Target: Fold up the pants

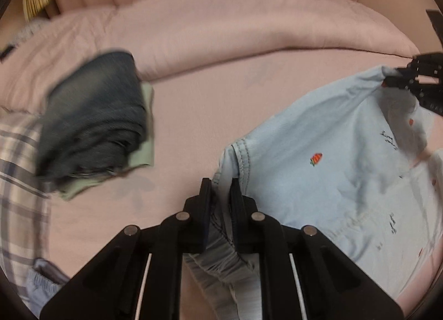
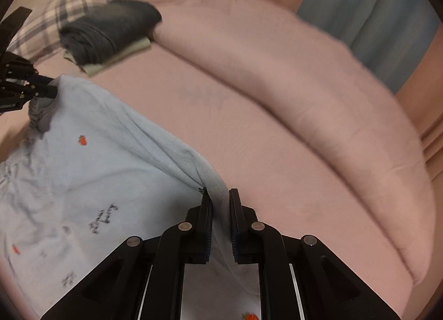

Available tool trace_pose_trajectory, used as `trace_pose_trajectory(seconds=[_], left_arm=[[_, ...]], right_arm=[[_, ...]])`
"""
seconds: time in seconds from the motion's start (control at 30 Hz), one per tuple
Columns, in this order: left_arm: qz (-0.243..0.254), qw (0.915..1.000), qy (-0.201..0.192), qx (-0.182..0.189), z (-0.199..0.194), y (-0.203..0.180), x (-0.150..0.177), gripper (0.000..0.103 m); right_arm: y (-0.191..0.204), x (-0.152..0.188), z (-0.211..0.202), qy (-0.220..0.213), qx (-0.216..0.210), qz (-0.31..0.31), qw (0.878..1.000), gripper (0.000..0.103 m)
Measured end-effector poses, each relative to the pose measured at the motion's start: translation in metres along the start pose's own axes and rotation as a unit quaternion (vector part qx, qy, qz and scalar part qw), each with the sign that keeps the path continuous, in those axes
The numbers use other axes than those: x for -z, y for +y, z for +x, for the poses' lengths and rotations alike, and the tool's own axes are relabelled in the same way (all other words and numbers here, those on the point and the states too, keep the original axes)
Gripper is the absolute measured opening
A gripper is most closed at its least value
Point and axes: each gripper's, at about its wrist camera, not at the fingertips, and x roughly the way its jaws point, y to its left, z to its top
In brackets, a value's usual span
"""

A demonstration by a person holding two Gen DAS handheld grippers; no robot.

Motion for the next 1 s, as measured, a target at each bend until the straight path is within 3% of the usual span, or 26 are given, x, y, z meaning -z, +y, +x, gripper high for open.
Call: trace_pose_trajectory(seconds=[0.17, 0.3, 0.47, 0.53, 0.67, 0.77, 0.9, 1.0], left_arm=[[0.021, 0.9982, -0.052, -0.02, -0.072, 0.006, 0.066, 0.01], [0.041, 0.9963, -0.07, -0.028, -0.099, 0.002, 0.102, 0.01], [0.029, 0.9948, -0.091, -0.038, -0.112, 0.003, 0.158, 0.009], [0.027, 0.994, -0.096, -0.044, -0.107, 0.0, 0.182, 0.008], [0.034, 0.9974, -0.046, -0.045, -0.072, -0.012, 0.22, 0.008], [0.053, 0.996, -0.045, -0.056, -0.064, -0.02, 0.228, 0.007], [0.072, 0.9935, -0.048, -0.073, -0.058, -0.024, 0.227, 0.008], [0.075, 0.993, -0.048, -0.077, -0.061, -0.026, 0.231, 0.011]], right_arm=[[0.004, 0.023, -0.06, -0.051, 0.03, -0.021, 0.998, 0.012], [0.02, 0.039, -0.092, -0.071, 0.053, -0.055, 0.995, 0.012], [0.056, 0.079, -0.128, -0.076, 0.033, -0.071, 0.994, 0.012], [0.069, 0.098, -0.131, -0.072, 0.024, -0.085, 0.993, 0.012], [0.114, 0.141, -0.103, -0.014, -0.009, -0.121, 0.992, 0.012], [0.135, 0.161, -0.075, 0.024, -0.011, -0.147, 0.989, 0.012], [0.135, 0.158, -0.068, 0.023, 0.002, -0.149, 0.989, 0.012], [0.127, 0.153, -0.063, 0.039, -0.015, -0.118, 0.992, 0.012]])
